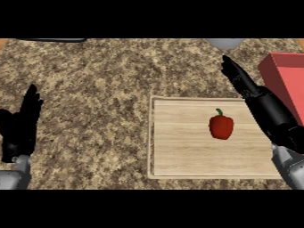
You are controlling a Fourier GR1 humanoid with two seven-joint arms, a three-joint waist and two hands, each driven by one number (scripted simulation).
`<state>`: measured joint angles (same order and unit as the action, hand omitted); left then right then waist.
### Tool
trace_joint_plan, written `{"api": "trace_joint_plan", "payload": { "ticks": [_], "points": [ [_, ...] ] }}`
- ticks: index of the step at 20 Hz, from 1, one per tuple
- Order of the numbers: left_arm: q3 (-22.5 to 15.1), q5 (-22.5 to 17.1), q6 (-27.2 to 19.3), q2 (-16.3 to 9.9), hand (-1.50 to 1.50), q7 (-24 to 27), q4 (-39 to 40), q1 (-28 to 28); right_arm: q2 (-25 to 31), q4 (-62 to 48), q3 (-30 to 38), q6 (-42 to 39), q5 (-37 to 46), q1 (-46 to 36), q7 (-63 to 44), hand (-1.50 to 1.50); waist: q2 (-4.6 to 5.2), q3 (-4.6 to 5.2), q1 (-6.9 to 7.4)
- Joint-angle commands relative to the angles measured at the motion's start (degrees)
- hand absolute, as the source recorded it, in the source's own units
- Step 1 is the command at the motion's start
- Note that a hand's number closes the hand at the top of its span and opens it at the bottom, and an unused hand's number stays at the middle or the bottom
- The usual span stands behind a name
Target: Pick the bell pepper from the tray and place it in the cardboard box
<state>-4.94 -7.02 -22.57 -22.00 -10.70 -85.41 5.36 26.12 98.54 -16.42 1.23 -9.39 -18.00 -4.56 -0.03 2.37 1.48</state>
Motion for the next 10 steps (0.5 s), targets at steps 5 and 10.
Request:
{"api": "trace_joint_plan", "payload": {
  "ticks": [5,10],
  "points": [
    [-4.9,2.6,10.4,-5.4,0.00,8.0,-5.5,3.8,6.5,5.7,14.8,11.7,4.9,-4.5,-7.1,-1.50,-1.55,-2.16,-6.46],
    [-6.5,0.0,19.2,-7.9,0.00,12.5,-7.1,4.2,17.3,7.1,18.3,10.6,11.8,4.5,-15.4,-1.50,-0.69,-2.27,-5.07]
  ]
}}
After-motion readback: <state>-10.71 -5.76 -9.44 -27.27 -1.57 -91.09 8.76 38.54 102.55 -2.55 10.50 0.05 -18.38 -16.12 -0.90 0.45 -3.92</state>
